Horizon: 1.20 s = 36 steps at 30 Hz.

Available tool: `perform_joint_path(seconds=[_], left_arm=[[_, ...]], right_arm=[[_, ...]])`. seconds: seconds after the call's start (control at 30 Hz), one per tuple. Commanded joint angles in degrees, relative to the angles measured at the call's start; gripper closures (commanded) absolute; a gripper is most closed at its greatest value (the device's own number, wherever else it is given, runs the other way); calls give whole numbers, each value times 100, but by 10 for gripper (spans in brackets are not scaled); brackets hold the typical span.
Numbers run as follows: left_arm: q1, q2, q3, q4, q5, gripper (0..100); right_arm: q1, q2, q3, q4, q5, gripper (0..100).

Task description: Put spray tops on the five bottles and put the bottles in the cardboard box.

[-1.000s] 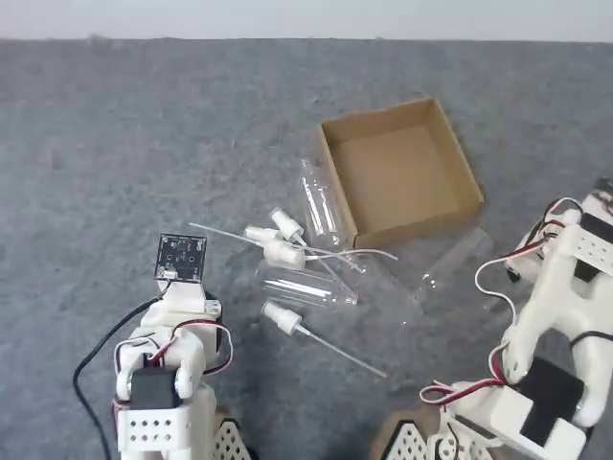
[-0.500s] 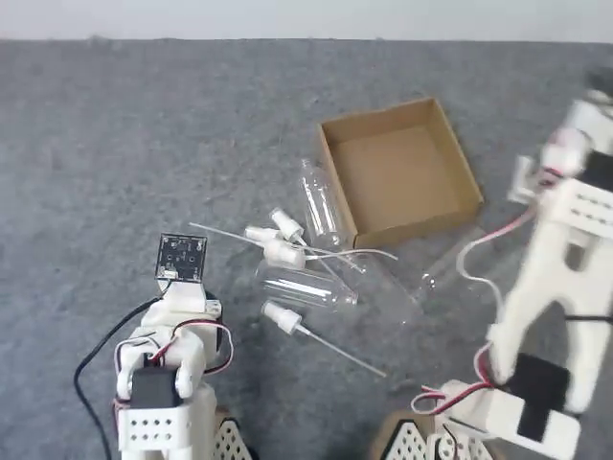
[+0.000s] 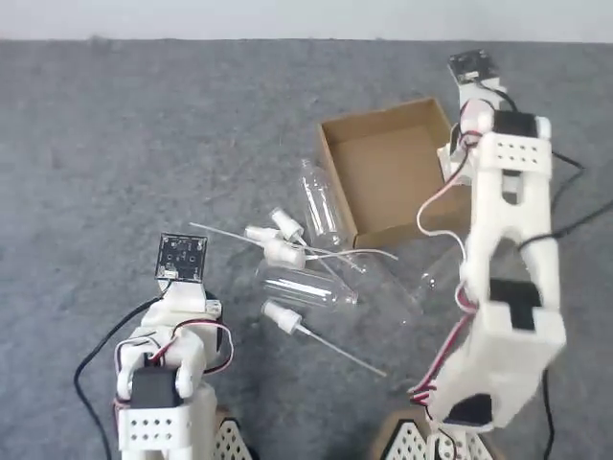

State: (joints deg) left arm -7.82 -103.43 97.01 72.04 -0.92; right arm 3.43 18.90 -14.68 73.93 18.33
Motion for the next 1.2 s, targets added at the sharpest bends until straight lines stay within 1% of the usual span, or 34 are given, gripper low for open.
perform_joint_path(seconds=[0.0,0.17,0.3,0.37,0.43,0.5,0.6,0.83,1.0,1.03,1.17], left_arm=[[-35,-105,-48,26,-35,988],[-35,-105,-48,26,-35,988],[-35,-105,-48,26,-35,988],[-35,-105,-48,26,-35,988],[-35,-105,-48,26,-35,988],[-35,-105,-48,26,-35,988],[-35,-105,-48,26,-35,988],[-35,-105,-48,26,-35,988],[-35,-105,-48,26,-35,988],[-35,-105,-48,26,-35,988],[-35,-105,-48,26,-35,988]], right_arm=[[-22,760,-1257,-92,35,839],[40,1525,-1530,-75,-53,857],[303,1763,-1538,75,-536,997],[435,1798,-1538,347,-607,980],[541,1780,-1538,699,-633,992],[646,1763,-1538,1024,-835,992],[787,1754,-1538,1244,-914,992],[1112,1754,-1398,1341,-949,992],[1156,1763,-1354,1464,-958,992],[1156,1763,-1354,1473,-1002,992],[1218,1754,-1354,1420,-1565,992]])
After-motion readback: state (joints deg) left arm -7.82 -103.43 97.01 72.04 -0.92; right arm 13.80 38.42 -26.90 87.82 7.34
